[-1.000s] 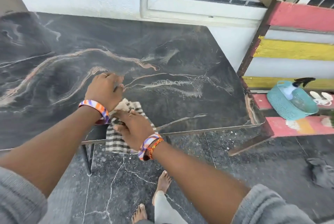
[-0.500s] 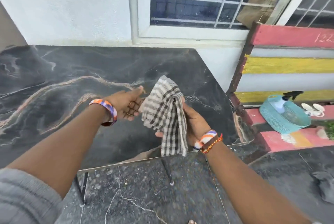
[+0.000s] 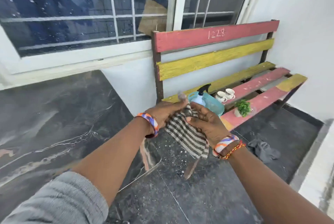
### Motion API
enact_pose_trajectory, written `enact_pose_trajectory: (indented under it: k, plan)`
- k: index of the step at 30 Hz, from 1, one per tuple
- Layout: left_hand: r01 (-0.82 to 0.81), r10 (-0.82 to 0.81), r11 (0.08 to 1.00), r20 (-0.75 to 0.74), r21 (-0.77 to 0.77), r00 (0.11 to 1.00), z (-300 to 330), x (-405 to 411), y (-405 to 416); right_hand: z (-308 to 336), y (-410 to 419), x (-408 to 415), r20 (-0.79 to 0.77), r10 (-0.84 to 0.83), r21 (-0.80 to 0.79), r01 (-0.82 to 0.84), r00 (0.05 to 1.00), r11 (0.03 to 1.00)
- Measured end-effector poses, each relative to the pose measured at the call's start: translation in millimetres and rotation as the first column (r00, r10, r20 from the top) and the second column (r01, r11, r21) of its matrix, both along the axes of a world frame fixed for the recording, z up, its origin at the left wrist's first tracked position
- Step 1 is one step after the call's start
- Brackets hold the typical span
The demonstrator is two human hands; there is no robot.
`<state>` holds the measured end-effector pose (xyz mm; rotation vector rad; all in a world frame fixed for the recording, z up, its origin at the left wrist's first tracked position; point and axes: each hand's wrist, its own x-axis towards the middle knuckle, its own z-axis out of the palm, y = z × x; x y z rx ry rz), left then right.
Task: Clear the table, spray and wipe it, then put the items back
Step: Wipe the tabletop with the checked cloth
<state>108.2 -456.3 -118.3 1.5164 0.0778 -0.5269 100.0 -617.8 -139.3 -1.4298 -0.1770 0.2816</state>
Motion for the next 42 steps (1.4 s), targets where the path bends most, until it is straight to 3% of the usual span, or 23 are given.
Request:
enact_pose_trajectory:
  k: [6, 11, 16, 20, 25, 29, 32, 35, 37, 40, 42]
  plan:
    - [0.053, -0.058, 0.994, 0.049, 0.093, 0.997, -22.4, 63.6, -80.3, -10.1, -93.9, 53.8, -0.012, -0.164, 0.009, 0.164, 0.986, 0.986]
    - [-0.142, 0.129, 0.984, 0.116, 0.105, 0.985, -36.3, 117.6, -97.5, -31.2, -116.7, 107.4, -0.157, -0.285, 0.126, 0.305, 0.946, 0.944]
    - [-0.264, 0.251, 0.961, 0.139, 0.083, 0.958, -52.5, 173.1, -87.8, -46.0, -99.1, 162.0, -0.440, -0.084, 0.072, 0.129, 0.894, 0.989]
    - [-0.326, 0.303, 0.925, 0.140, 0.193, 0.943, -73.4, 225.0, -67.7, -71.3, -83.4, 217.4, -0.421, -0.070, -0.100, 0.030, 0.904, 0.995]
    - [-0.165, 0.155, 0.962, 0.059, 0.218, 0.986, -92.4, 293.6, -38.2, -71.8, -72.7, 293.6, -0.354, 0.026, -0.309, -0.143, 0.935, 0.940]
    - [0.025, 0.006, 0.956, -0.106, 0.292, 0.994, -103.6, 337.6, -22.2, -79.4, -65.3, 339.2, -0.317, 0.056, -0.435, -0.197, 0.947, 0.879]
    - [0.122, -0.088, 0.826, -0.087, 0.551, 0.992, -106.8, 360.3, -22.0, -92.4, -60.8, 357.8, -0.302, 0.056, -0.573, -0.228, 0.952, 0.787]
    - [0.101, -0.111, 0.726, -0.029, 0.680, 0.993, -109.1, 367.4, -30.1, -102.7, -64.9, 371.8, -0.366, -0.013, -0.576, -0.215, 0.931, 0.789]
    - [0.106, -0.087, 0.753, -0.060, 0.649, 0.994, -113.8, 370.6, -35.3, -106.6, -71.5, 379.6, -0.454, -0.100, -0.477, -0.147, 0.886, 0.866]
    - [0.031, 0.034, 0.903, -0.142, 0.428, 0.989, -123.0, 379.1, -46.0, -110.4, -82.8, 386.8, -0.612, -0.169, -0.318, -0.045, 0.772, 0.947]
    - [-0.039, 0.118, 0.956, -0.259, 0.292, 0.959, -136.6, 386.0, -57.6, -113.7, -92.3, 388.5, -0.670, -0.148, -0.268, -0.052, 0.727, 0.962]
